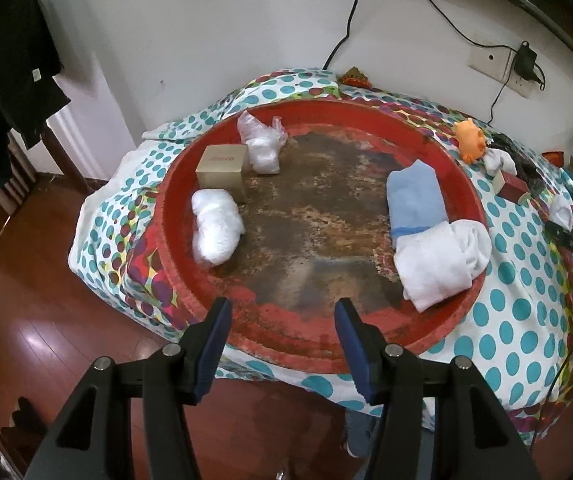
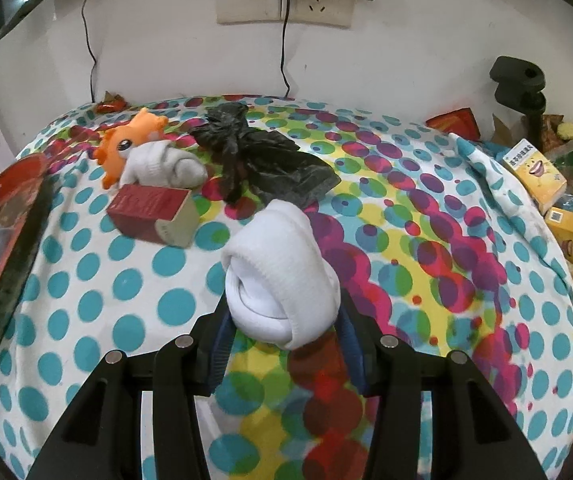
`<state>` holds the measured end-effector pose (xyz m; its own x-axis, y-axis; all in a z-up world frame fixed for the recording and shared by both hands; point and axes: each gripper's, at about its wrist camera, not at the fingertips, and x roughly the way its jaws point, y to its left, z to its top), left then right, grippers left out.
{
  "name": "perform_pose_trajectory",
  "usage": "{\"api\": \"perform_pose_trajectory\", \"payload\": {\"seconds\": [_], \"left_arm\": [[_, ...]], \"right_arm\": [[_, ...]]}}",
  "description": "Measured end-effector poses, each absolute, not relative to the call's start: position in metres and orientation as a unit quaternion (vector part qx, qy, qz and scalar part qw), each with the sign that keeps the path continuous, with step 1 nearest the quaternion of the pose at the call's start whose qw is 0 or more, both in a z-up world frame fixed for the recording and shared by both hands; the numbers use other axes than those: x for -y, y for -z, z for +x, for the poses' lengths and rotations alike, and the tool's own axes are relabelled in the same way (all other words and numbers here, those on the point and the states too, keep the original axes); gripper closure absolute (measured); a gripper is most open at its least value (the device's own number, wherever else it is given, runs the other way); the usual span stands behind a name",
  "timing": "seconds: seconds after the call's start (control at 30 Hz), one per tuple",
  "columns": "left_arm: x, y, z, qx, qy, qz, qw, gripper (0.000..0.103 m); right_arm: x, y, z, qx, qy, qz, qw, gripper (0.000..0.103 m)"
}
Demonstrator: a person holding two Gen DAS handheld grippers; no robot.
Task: Organize objects
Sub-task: 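Carry the held white sock into the red tray and open the right tool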
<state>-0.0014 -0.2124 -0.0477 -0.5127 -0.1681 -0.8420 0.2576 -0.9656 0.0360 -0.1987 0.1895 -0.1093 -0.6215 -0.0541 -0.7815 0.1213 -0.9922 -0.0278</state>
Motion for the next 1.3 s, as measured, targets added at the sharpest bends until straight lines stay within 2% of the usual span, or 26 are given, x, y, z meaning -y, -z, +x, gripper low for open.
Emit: {"api": "perform_pose_trajectory", "payload": {"seconds": [0.33, 0.8, 1.3], "left_arm": [[0.229, 0.038, 0.006, -0.047, 0.866, 0.477, 0.140, 0.048], [0.256, 0.027, 0.017, -0.050, 0.860, 0.482, 0.161, 0.048], [0.268, 0.022, 0.024, -0.053, 0.856, 0.486, 0.167, 0.047]], "right_arm": [[-0.158, 0.084, -0.174, -0.040, 0.904, 0.418, 0.078, 0.058], [-0.068, 0.044, -0.158, -0.068, 0.903, 0.392, 0.166, 0.058], [0.043, 0.043, -0.134, -0.134, 0.873, 0.400, 0.246, 0.058]]}}
